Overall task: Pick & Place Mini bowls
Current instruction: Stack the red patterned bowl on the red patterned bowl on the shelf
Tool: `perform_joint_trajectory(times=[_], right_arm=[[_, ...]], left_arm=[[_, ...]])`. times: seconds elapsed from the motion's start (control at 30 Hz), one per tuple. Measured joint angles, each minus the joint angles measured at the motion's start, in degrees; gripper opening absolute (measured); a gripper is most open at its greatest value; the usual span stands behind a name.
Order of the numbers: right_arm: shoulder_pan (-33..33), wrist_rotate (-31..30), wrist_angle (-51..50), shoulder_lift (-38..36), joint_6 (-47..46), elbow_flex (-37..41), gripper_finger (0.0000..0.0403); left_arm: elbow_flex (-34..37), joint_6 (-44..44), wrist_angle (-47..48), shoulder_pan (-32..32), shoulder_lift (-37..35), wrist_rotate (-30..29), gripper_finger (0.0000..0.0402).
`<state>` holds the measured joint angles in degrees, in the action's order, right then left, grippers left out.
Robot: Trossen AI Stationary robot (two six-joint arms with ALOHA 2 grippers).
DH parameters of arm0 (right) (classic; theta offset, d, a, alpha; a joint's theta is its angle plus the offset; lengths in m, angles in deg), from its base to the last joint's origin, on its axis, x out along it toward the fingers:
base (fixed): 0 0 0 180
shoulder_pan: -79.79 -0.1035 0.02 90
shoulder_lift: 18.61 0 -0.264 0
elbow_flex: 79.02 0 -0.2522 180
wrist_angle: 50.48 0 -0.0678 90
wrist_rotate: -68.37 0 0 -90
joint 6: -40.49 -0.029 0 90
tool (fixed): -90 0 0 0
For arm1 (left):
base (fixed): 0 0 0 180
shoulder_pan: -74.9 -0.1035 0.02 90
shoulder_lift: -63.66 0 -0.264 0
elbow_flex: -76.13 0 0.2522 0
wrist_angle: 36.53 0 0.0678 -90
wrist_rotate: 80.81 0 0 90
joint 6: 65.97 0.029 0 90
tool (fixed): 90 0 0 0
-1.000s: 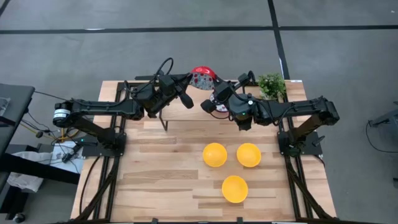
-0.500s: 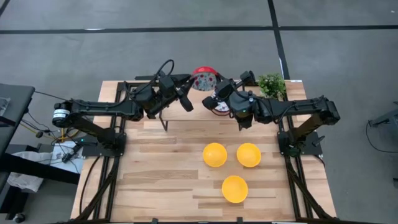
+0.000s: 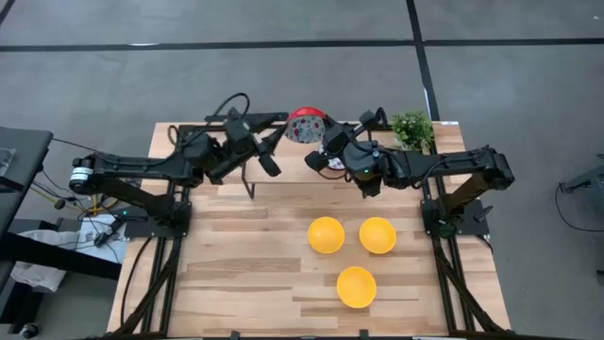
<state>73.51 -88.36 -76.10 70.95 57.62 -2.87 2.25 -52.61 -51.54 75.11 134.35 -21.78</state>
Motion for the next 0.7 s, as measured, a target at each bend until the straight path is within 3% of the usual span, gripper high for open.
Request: perform_joint_trajectory(times=[0.3,0.43,0.57,0.7], right_arm=[[0.44,-0.25,-0.52,-0.39,-0.59,-0.04,0.0001],[2.17,2.72,-6.16,-2.25,-5.74,-0.07,0.0001],[6.26,12.36,-16.97,-5.24,-17.5,-0.15,0.0],[12.89,29.15,-25.51,-8.19,-28.41,-0.15,0.0]], left_arm=[[0.01,1.43,2.97,0.28,-4.89,-1.16,0.016],[0.02,1.43,8.35,0.28,-6.41,-1.39,0.016],[0.07,-0.13,14.74,1.02,-7.29,-1.54,0.0161],[0.07,-0.67,18.39,2.61,-7.6,-1.55,0.0159]])
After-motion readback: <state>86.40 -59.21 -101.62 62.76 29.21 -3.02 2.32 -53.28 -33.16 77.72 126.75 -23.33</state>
